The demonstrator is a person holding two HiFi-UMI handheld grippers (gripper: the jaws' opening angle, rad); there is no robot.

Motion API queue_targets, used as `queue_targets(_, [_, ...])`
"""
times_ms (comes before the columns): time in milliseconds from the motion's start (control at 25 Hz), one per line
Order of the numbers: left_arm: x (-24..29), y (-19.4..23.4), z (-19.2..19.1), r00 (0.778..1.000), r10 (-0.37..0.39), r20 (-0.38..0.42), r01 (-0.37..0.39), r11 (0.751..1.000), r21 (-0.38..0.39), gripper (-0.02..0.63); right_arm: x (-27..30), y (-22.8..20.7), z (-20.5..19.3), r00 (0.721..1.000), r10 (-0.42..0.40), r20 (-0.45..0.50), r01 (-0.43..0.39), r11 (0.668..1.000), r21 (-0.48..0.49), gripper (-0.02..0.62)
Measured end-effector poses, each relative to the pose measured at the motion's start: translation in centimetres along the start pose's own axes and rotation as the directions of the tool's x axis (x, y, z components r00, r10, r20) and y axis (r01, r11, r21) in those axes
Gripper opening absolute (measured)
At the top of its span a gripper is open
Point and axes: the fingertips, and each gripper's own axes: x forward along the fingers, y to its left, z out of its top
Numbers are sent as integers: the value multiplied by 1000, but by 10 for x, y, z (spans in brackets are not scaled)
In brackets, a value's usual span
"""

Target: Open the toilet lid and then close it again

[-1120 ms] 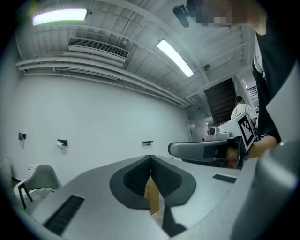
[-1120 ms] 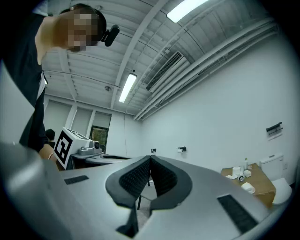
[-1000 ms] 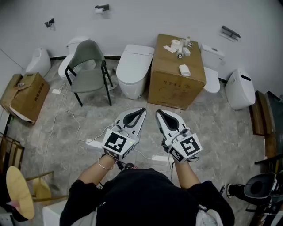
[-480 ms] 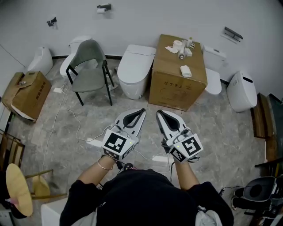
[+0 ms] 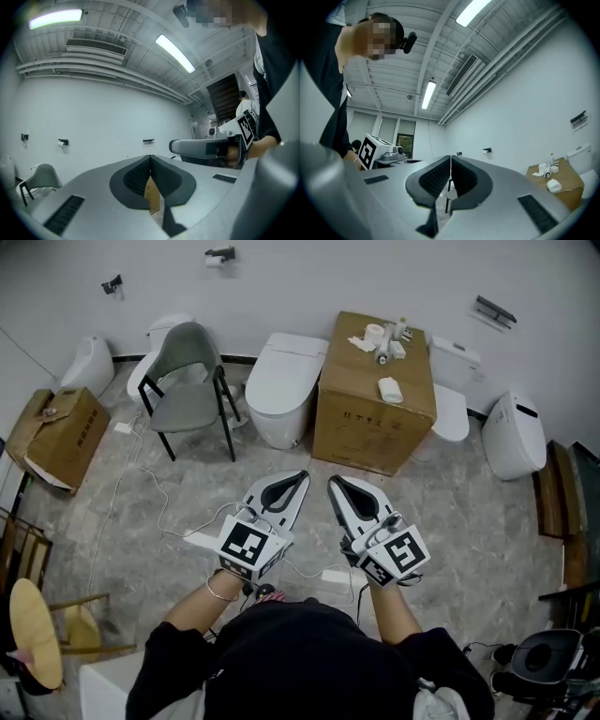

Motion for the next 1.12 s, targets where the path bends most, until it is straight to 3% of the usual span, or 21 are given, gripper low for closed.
queue_targets(600, [-1,-6,-2,998,70,-1,-70,998,11,3,-10,-3,-7,998,57,-8,-57,998,18,20])
queue_targets(1120, [30,14,1,1000,24,18,-24,1000,5,3,10,-33,-7,1000,21,-14,-21,1000,15,20])
